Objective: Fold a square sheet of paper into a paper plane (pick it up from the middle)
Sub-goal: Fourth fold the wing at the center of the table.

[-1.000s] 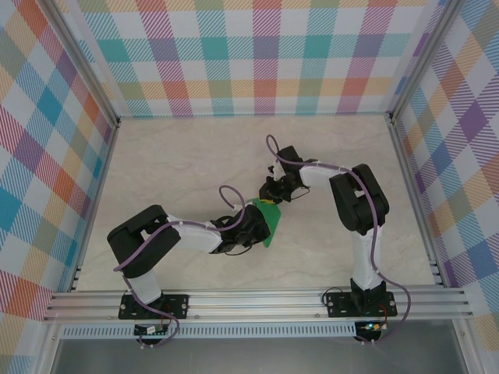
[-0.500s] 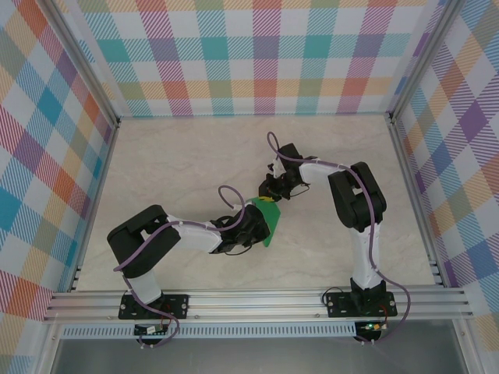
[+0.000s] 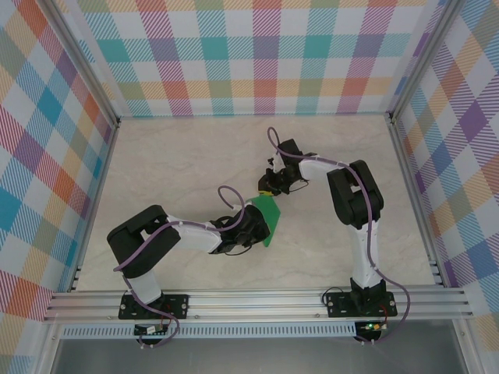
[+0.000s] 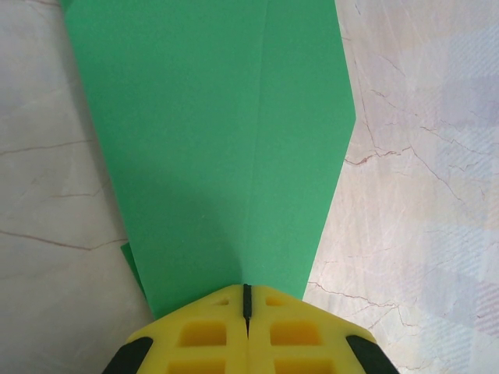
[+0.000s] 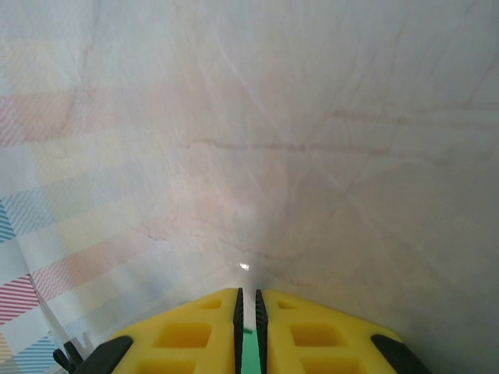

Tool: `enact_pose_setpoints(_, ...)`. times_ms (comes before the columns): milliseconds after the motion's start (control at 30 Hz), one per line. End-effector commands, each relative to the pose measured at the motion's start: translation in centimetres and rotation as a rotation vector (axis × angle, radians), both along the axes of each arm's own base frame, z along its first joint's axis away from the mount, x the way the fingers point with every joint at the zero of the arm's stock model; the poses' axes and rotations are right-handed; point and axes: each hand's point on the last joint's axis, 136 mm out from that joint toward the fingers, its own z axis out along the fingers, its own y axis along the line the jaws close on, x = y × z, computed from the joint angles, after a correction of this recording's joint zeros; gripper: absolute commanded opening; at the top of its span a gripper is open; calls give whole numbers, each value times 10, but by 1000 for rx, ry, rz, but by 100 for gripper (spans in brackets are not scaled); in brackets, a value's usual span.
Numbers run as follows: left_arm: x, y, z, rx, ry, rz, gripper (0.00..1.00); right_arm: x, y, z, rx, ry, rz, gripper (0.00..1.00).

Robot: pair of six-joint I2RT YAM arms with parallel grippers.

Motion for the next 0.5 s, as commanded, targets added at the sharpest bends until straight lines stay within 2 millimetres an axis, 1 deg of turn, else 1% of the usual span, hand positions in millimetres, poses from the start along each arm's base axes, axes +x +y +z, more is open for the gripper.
enact_pose_setpoints(0, -48, 67, -69, 297, 191, 7, 0, 24, -15, -17, -60, -60, -36, 16)
enact_pose_setpoints(267, -47, 68, -67, 297, 188, 11, 0, 28, -17, -27, -71, -41, -40, 16)
enact_pose_setpoints(467, -49, 69, -68, 300, 190, 9, 0, 37, -19, -19, -96, -62, -59, 16)
